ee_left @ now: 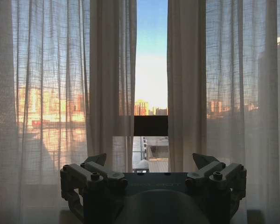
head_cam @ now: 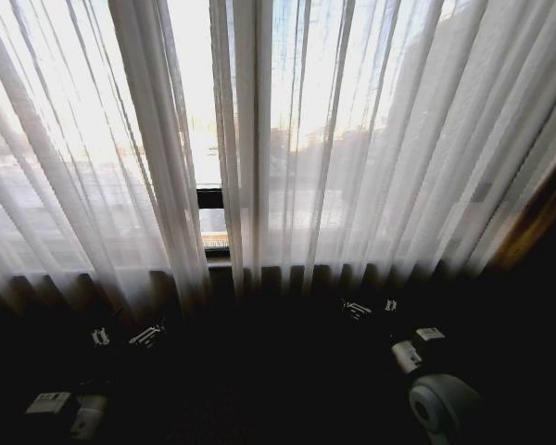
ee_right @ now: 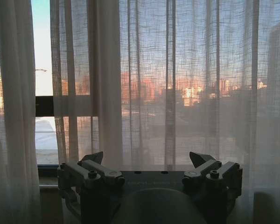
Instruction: Open the curtains by pulling them apart, changing their state from closed to fully open.
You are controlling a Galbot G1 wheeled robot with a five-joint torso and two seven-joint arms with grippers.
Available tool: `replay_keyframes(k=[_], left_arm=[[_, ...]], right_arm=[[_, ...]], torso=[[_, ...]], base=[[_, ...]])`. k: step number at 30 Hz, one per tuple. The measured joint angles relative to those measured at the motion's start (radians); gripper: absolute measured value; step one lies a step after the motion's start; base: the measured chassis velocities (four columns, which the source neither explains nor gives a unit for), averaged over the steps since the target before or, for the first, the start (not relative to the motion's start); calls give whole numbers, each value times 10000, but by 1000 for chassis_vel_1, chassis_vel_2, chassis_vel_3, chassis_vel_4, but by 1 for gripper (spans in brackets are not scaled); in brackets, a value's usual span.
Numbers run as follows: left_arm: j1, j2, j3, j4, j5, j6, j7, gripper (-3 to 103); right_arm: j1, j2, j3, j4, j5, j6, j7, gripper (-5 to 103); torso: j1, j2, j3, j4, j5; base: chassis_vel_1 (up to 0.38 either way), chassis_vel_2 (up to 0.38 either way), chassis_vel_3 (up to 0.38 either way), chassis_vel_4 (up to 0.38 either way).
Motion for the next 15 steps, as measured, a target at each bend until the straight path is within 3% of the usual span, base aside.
replay_keyframes(k=[6, 15], left_arm=[[8, 1, 10, -7, 12, -18, 1, 100], [10, -7, 26, -35, 19, -33, 9, 100]], right_arm=[[-38, -3, -10, -64, -227, 281, -74, 100], [-103, 9, -11, -58, -243, 318, -85, 100]], torso=[[-1, 0, 0, 0, 0], [8, -3, 3, 2, -4]], base=[[-35, 168, 53, -149], [-94, 363, 96, -375]])
